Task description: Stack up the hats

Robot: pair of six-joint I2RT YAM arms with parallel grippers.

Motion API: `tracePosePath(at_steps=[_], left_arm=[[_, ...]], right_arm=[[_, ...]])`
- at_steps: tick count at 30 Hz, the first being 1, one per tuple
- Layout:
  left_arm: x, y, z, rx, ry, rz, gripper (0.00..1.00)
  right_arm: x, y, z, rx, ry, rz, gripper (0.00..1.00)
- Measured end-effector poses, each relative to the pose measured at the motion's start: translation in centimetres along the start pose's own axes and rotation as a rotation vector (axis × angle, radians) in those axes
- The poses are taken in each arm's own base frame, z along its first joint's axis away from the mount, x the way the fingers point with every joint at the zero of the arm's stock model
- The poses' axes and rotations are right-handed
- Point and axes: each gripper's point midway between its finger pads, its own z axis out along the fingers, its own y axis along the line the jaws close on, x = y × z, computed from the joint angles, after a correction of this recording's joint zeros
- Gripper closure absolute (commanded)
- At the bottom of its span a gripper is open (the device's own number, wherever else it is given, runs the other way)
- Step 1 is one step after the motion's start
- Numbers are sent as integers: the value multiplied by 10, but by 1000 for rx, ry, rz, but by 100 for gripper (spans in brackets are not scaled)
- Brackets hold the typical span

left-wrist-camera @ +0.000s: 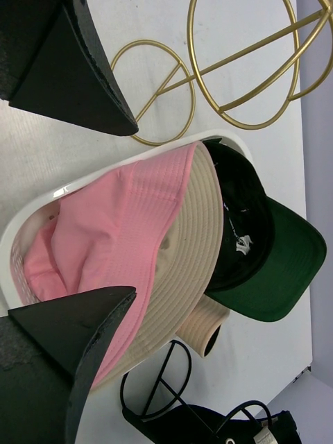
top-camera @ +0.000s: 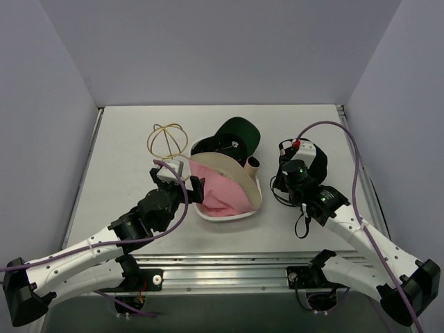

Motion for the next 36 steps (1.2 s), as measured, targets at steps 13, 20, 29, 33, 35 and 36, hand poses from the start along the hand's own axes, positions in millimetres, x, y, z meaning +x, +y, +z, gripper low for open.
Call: tracePosePath(at_steps=[13, 20, 29, 33, 35, 36], left_arm=[[-41, 56, 32, -272, 34, -106, 16], [-29, 96, 56, -386, 88, -146, 17], [6, 94, 92, -350, 178, -137, 30], [17, 101, 109, -371, 198, -134, 30], [19, 105, 117, -377, 192, -141, 34], [19, 107, 121, -377, 187, -143, 35]], right_arm=[[-24, 56, -22, -215, -8, -71, 64], [-39, 98, -18, -314, -15, -129, 64], [-14, 119, 14, -330, 49, -191, 64], [-4, 121, 17, -350, 56, -197, 64], [1, 121, 17, -354, 65, -202, 64], [2, 122, 17, -356, 68, -205, 64]])
